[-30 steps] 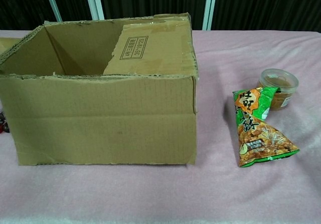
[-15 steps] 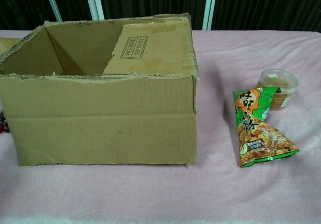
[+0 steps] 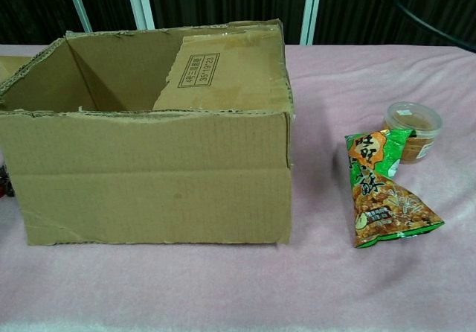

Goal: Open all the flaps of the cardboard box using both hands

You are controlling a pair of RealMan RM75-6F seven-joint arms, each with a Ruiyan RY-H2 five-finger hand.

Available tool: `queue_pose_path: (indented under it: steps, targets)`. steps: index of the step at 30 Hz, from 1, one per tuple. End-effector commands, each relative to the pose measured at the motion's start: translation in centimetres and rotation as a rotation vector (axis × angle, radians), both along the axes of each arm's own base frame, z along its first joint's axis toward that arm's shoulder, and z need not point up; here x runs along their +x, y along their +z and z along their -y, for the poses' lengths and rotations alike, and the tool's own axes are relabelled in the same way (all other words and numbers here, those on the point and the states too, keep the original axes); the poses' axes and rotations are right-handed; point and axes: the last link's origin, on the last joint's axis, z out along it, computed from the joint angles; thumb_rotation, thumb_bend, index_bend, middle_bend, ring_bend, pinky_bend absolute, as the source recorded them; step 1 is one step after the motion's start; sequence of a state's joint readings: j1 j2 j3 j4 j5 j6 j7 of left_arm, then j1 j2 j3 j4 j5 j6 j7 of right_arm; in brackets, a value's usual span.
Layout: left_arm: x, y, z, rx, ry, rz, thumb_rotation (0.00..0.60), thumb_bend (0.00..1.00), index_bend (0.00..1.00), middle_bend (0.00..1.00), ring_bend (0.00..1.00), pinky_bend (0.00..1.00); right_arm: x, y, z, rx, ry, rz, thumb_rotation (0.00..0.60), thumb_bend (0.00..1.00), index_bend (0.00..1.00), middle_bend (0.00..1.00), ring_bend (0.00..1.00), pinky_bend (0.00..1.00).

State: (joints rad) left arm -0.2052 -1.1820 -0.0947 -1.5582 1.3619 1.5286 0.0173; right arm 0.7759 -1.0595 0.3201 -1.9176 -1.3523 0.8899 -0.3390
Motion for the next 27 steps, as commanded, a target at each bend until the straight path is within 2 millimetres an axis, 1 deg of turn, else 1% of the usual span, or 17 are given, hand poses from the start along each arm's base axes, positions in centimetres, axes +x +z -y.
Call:
queue_pose_path:
  steps: [1,4,6,11,15,22,27]
  targets:
    - [-0.2,0.0,0.0,0.002,-0.004,0.019,0.600,0.15,0.00,0.00,0.00,0.00,3.9,-2.4,1.1,0.045,0.092,-0.039,0.600,1.00,0.32,0.27,0.20,0.25]
    - [-0.4,-0.2,0.0,-0.007,-0.006,0.025,0.600,0.15,0.00,0.00,0.00,0.00,6.0,-4.3,1.8,0.075,0.134,-0.073,0.600,1.00,0.37,0.30,0.22,0.25]
    - [-0.5,-0.2,0.0,-0.008,-0.004,0.031,0.600,0.15,0.00,0.00,0.00,0.00,7.0,-5.4,2.3,0.089,0.151,-0.094,0.600,1.00,0.40,0.32,0.24,0.25]
    - [-0.9,0.0,-0.3,-0.008,0.013,0.063,0.600,0.15,0.00,0.00,0.00,0.00,9.1,-8.5,3.2,0.137,0.176,-0.139,0.600,1.00,0.43,0.34,0.25,0.25]
    - [-1.0,0.0,-0.4,-0.017,0.017,0.074,0.600,0.15,0.00,0.00,0.00,0.00,10.0,-10.5,3.6,0.154,0.188,-0.166,0.600,1.00,0.45,0.34,0.25,0.25]
    - [-1.1,-0.1,-0.5,-0.022,0.022,0.082,0.600,0.15,0.00,0.00,0.00,0.00,11.4,-13.1,3.7,0.176,0.216,-0.196,0.600,1.00,0.45,0.34,0.25,0.25]
    - [-1.1,0.0,-0.6,-0.019,0.026,0.096,0.600,0.15,0.00,0.00,0.00,0.00,11.5,-14.8,4.5,0.182,0.206,-0.235,0.600,1.00,0.45,0.34,0.25,0.25]
